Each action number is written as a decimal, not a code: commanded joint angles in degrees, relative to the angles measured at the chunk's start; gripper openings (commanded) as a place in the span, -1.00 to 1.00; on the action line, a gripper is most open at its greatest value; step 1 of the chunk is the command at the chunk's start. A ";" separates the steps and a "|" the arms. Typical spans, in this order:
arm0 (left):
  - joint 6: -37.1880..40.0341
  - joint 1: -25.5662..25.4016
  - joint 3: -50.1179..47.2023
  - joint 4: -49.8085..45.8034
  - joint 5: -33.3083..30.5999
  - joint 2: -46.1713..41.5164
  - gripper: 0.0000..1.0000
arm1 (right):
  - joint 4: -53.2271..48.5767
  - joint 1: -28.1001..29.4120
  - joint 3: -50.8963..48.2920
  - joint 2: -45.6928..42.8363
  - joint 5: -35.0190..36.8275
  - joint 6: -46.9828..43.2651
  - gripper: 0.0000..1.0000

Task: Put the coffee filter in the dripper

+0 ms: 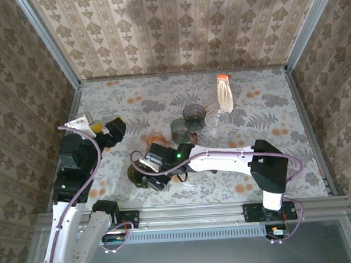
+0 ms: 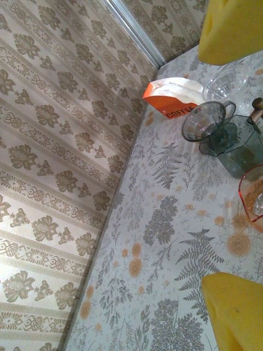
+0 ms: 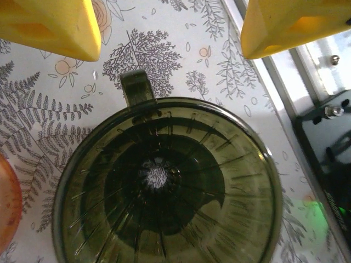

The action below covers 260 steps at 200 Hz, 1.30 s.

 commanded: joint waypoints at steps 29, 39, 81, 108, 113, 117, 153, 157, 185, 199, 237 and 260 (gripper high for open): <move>1.07 -0.13 0.49 1.52 1.40 -0.97 0.98 | 2.47 -0.94 2.05 3.44 -0.45 -4.06 0.38; 1.07 -0.13 0.40 1.48 1.34 -0.91 0.98 | 2.74 -1.04 2.38 4.28 -0.53 -4.32 0.33; 1.23 -0.15 0.30 2.44 2.27 -1.45 1.00 | 5.83 -1.66 2.41 6.37 -1.11 -4.82 0.15; 1.93 -0.04 1.00 1.44 2.35 -1.40 0.99 | 7.68 -1.75 2.32 6.63 -2.28 -5.17 -0.11; 2.16 -0.04 1.15 1.14 2.37 -1.40 1.00 | 8.05 -1.74 2.27 6.63 -2.54 -5.13 -0.17; 2.21 -0.04 1.22 0.93 2.40 -1.46 1.00 | 8.30 -1.75 2.15 6.49 -2.70 -5.12 -0.21; 2.22 -0.06 1.88 0.45 2.22 -1.72 1.00 | 10.92 -1.75 -0.05 4.21 -2.67 -4.84 -0.51; 2.20 -0.04 1.97 0.42 2.18 -1.74 1.00 | 11.36 -1.75 -0.43 3.58 -2.54 -4.78 -0.52; 2.15 -0.04 2.92 0.80 1.64 -1.73 0.99 | 13.24 -1.75 -3.46 -1.40 -1.02 -3.84 -0.60; 2.04 -0.04 3.28 1.25 1.28 -1.66 1.00 | 13.15 -1.75 -5.14 -4.41 -0.26 -3.38 -0.62; 0.85 -0.03 3.43 3.51 0.69 -0.84 1.00 | 10.30 -1.75 -10.69 -14.78 3.13 -1.56 -0.65; -0.25 -0.03 2.46 5.67 0.17 -0.14 1.00 | 6.00 -1.75 -12.84 -21.87 5.73 -0.45 -0.65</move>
